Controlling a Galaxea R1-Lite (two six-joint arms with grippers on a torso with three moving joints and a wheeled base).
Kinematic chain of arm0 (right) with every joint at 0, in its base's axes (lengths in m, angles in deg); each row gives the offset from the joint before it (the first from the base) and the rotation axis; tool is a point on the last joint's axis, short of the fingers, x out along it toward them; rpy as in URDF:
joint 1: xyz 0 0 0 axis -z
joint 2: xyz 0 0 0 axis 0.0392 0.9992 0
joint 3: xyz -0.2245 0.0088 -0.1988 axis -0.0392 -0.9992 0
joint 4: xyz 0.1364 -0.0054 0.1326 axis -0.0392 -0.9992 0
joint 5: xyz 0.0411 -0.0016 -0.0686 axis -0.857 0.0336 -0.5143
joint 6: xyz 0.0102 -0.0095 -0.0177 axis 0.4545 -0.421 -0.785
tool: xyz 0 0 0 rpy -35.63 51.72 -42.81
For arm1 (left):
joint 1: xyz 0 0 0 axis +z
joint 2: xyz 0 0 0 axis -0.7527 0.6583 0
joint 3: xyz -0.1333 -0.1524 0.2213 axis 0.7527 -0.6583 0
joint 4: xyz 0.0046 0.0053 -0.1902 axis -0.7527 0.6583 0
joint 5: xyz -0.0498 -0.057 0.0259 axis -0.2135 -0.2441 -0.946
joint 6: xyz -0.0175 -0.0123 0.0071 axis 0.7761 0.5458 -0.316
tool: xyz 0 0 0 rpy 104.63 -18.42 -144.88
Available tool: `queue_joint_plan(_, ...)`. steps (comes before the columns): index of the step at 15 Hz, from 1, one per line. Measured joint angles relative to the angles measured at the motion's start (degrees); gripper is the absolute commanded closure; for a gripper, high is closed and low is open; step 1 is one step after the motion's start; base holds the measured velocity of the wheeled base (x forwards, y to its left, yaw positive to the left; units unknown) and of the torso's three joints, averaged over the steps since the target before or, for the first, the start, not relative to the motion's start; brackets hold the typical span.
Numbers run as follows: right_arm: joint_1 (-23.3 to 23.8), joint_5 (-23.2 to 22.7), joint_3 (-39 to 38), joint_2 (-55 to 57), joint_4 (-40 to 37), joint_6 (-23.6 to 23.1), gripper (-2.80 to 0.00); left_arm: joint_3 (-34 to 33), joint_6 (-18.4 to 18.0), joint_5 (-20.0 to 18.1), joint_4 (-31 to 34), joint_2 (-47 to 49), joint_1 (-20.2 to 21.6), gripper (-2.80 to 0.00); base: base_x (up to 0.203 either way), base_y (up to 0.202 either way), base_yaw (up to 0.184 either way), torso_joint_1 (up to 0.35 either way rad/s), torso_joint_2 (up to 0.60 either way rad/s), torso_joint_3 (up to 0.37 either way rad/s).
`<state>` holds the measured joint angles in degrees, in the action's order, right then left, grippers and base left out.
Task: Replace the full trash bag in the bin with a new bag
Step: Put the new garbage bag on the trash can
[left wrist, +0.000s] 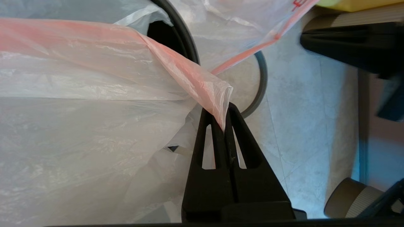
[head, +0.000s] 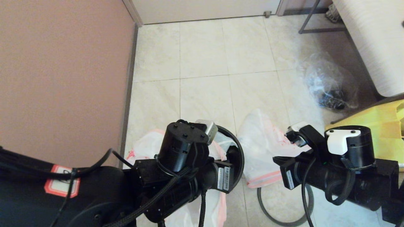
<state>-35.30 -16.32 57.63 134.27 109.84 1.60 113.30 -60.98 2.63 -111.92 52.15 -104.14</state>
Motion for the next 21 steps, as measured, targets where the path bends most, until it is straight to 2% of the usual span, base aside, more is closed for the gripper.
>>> queue_joint_plan(3, 0.6, 0.3, -0.1, -1.8, -1.7, -0.8, 0.00, 0.7, 0.1, 0.2, -0.3, 0.5, -0.1, 0.00, 0.000, 0.000, 0.000, 0.000, 0.00, 0.000)
queue_joint_plan(6, 0.8, 0.2, -0.3, -3.0, -1.8, -3.3, 0.00, 4.2, 0.1, 1.1, -0.7, 2.9, 0.1, 0.00, 0.000, 0.000, 0.000, 0.000, 0.00, 0.000)
queue_joint_plan(7, 0.8, 0.4, -0.4, -3.2, -1.3, -3.2, 0.00, 6.2, -0.1, 1.9, -0.7, 3.9, 0.1, -2.80, 0.000, 0.000, 0.000, 0.000, 0.00, 0.000)
queue_joint_plan(9, 0.8, 1.7, -0.1, -3.4, -0.8, -3.1, 0.00, 9.4, -0.4, 2.7, -0.3, 5.1, 0.3, -2.80, 0.000, 0.000, 0.000, 0.000, 0.00, 0.000)
queue_joint_plan(11, 0.2, 5.4, 0.2, -3.4, -0.4, -3.2, 0.00, 10.2, -1.0, 2.8, -0.2, 5.0, 1.0, -2.80, 0.000, 0.000, 0.000, 0.000, 0.00, 0.000)
queue_joint_plan(13, -0.4, 6.9, 0.3, -3.7, 0.3, -3.2, 0.00, 11.3, -1.1, 2.8, 1.5, 3.8, 0.7, -2.80, 0.000, 0.000, 0.000, 0.000, 0.00, 0.000)
queue_joint_plan(17, -2.3, 13.7, -0.1, -5.3, 0.2, -4.1, 0.00, 17.2, -1.0, 2.7, 8.9, 1.8, -1.1, -2.80, 0.000, 0.000, 0.000, 0.000, 0.00, 0.000)
queue_joint_plan(21, -1.5, 14.5, 1.2, -6.7, 0.1, -6.0, 0.00, 24.2, -0.8, 3.6, 17.6, 0.1, -3.3, -2.80, 0.000, 0.000, 0.000, 0.000, 0.00, 0.000)
